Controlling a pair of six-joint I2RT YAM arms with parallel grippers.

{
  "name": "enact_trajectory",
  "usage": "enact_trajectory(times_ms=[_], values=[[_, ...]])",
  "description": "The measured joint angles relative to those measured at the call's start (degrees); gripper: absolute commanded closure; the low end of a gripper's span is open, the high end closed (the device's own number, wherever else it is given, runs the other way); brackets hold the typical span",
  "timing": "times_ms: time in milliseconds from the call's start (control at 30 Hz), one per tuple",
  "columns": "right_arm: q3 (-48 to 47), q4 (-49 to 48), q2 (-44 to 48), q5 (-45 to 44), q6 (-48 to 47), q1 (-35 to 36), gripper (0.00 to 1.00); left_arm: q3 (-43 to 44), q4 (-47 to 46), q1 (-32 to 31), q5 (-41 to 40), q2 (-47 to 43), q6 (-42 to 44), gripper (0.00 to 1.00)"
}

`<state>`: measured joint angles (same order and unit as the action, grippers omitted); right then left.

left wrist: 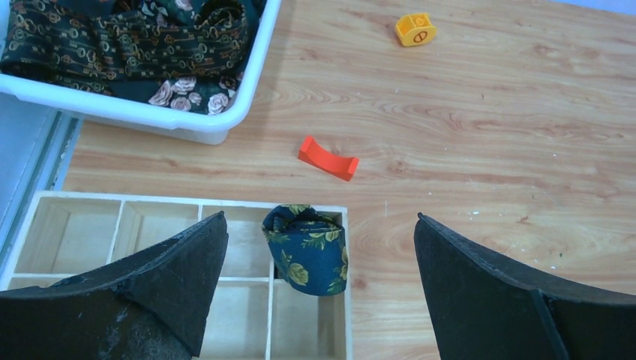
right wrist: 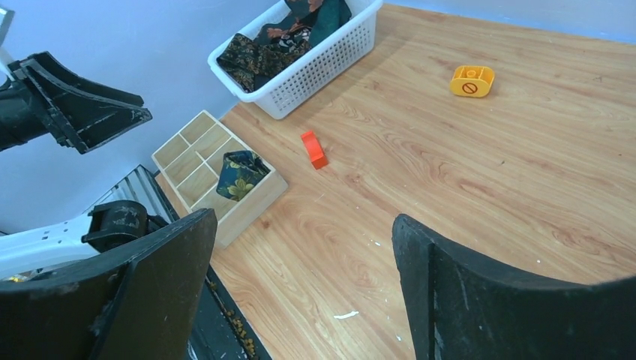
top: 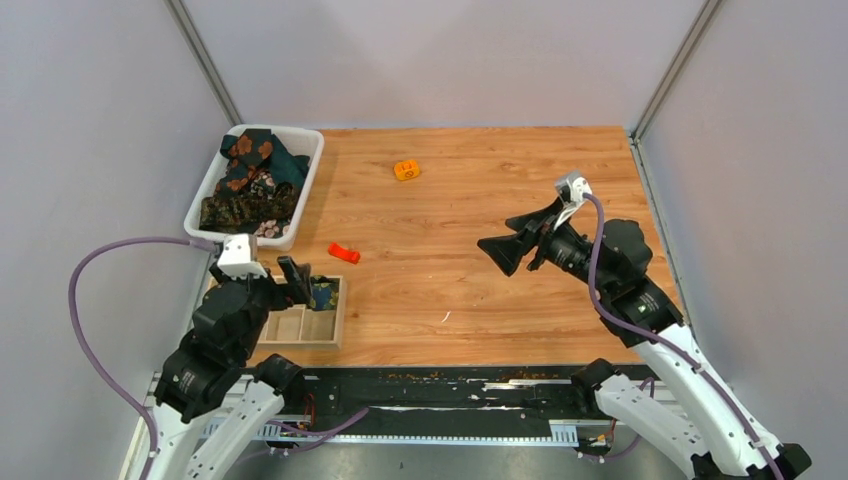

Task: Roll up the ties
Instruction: Reset both arms

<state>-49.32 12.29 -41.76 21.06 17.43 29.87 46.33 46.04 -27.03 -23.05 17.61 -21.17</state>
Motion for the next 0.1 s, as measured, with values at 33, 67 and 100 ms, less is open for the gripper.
enact_trajectory(times_ms=[33, 67, 100], values=[[0.28, -0.13, -0.04, -0.02, 0.0, 0.0, 0.1, -0.22, -0.28, 0.0, 0.04, -0.48, 0.2, 0.0], [0.59, -0.15, -0.04, -0.09, 0.0, 0.0, 0.09, -0.5, -0.63, 0.0, 0.13, -1.09, 0.5, 0.0], [0.79, -0.11, -0.07, -0.17, 0.02, 0.0, 0.09, -0.76, -0.94, 0.0, 0.26, -1.64, 0.76, 0.0]])
